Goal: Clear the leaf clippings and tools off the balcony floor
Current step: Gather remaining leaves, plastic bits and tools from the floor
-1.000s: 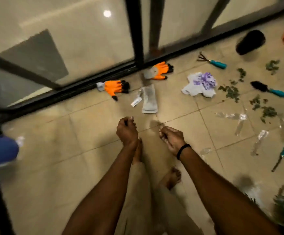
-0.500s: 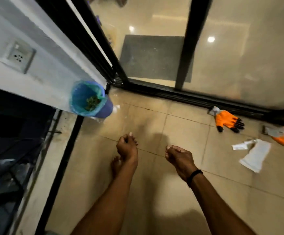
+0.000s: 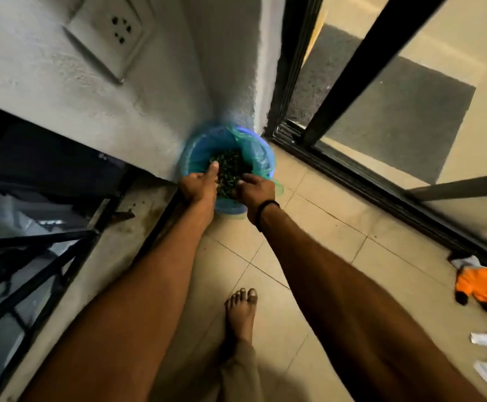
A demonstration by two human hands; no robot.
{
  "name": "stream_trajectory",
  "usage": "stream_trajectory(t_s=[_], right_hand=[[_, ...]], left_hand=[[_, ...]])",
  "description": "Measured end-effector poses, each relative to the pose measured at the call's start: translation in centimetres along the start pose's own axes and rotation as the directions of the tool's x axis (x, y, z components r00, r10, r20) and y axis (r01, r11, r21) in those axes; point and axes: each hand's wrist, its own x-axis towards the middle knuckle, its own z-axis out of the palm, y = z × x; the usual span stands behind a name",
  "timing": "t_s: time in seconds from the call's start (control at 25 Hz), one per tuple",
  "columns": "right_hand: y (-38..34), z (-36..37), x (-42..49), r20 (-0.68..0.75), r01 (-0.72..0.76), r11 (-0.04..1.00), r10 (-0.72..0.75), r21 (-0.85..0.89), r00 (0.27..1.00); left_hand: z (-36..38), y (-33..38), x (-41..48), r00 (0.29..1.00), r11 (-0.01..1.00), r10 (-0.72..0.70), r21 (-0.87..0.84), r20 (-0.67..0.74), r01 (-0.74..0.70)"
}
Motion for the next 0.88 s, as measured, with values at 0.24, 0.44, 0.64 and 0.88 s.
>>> stream_trajectory(t_s=[0.24,0.44,0.64,0.88], right_hand=[[-0.8,0.4,2.7,-0.138,-0.03,0.982,0.004,-0.186,0.99],[-1.4,-2.2,-2.8,-0.032,-0.06,0.977,0.068,0.203,0.997],[0.4,-11.6,-8.3,-0.101,-0.118,0.897,0.176,0.426,0.979],[10.5,-33.0,-16.6,-0.252,-0.008,0.712,0.258,0.702,0.933]], left_hand=[[0.5,-0.4,1.0,0.995,0.996,-0.085,0.031,0.049,0.084],[0.0,-2.9,-1.4,0.999,0.998,0.034,0.054,0.007,-0.034],[1.5,-7.6,-8.4,0.959,0.921,0.258,0.269,0.119,-0.281],[9.9,-13.8,-28.3,0.855,0.749,0.27,0.462,0.443,-0.476]])
